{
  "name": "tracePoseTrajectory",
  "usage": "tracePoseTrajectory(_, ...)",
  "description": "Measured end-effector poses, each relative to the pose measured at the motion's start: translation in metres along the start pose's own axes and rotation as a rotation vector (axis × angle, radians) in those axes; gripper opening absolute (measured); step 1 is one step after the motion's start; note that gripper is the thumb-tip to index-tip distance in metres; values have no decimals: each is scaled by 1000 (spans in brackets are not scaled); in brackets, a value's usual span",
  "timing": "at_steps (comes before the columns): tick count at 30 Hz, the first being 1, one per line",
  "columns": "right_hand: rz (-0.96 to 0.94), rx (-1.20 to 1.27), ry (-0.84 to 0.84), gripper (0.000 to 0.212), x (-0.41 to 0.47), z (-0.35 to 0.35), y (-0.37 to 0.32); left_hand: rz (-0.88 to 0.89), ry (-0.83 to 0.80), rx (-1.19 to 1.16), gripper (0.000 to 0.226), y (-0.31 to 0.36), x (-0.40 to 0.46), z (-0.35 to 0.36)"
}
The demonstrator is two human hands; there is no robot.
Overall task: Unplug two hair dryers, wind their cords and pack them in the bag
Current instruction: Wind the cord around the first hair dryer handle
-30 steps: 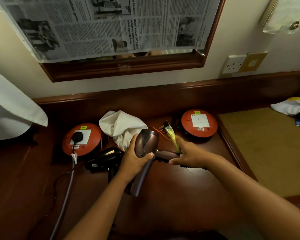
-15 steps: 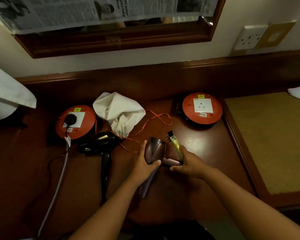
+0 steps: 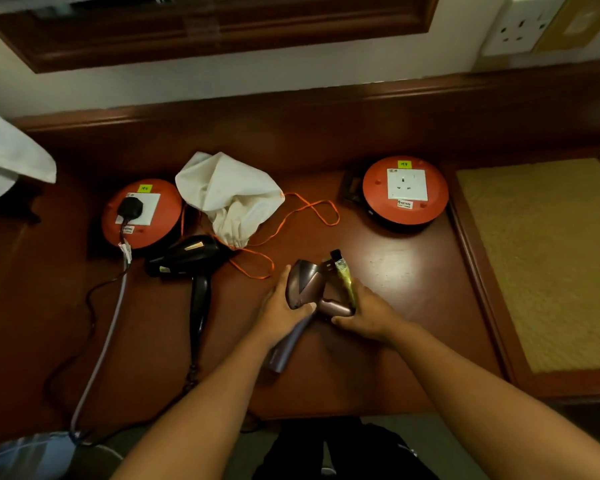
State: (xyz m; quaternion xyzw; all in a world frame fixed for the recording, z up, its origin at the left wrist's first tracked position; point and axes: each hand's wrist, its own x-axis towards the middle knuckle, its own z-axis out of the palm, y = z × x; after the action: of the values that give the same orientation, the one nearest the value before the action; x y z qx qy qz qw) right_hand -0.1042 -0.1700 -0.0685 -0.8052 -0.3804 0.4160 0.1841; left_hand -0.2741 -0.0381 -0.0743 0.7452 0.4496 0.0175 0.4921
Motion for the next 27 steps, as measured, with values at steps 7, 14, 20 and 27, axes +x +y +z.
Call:
tracePoseTrajectory(7, -42, -20, 44, 88, 2, 1, 3, -7, 36, 29, 99, 7, -1, 4)
tracePoseTrajectory(14, -36, -56, 85, 88, -2, 3, 2, -6, 62, 36, 96, 14, -7, 4)
tracePoseTrajectory(20, -52, -109, 150, 78, -15, 2, 2, 6, 102, 91, 87, 22, -17, 1)
tracePoseTrajectory(27, -114, -53, 217, 70, -29, -6, -22, -4, 124, 104, 61, 28, -37, -20)
